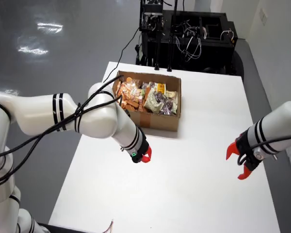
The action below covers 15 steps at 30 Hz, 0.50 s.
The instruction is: Grasp a snack and put it in the bin.
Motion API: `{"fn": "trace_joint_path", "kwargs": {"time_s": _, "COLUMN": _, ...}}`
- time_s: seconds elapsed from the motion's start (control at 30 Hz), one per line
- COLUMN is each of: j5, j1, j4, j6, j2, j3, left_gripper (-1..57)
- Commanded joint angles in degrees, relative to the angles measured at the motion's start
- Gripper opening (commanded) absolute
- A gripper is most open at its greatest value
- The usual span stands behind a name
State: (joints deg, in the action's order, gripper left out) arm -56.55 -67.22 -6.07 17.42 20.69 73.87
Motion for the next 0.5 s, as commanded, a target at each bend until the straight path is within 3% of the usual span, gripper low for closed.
{"fn": "trace_joint_path", "kwargs": {"time_s": 0.03, "j5": -0.1, "j1": 0.6, "j4": -0.1, "j6": -0.7, "j2": 0.1, "j3": 0.0, "left_gripper": 0.0}}
{"fn": "trace_joint_path", "kwargs": {"time_s": 0.5, "j5": -0.1, "j1": 2.3, "j4": -0.2, "j6": -0.9, "j2": 0.1, "j3": 0.0, "left_gripper": 0.1}}
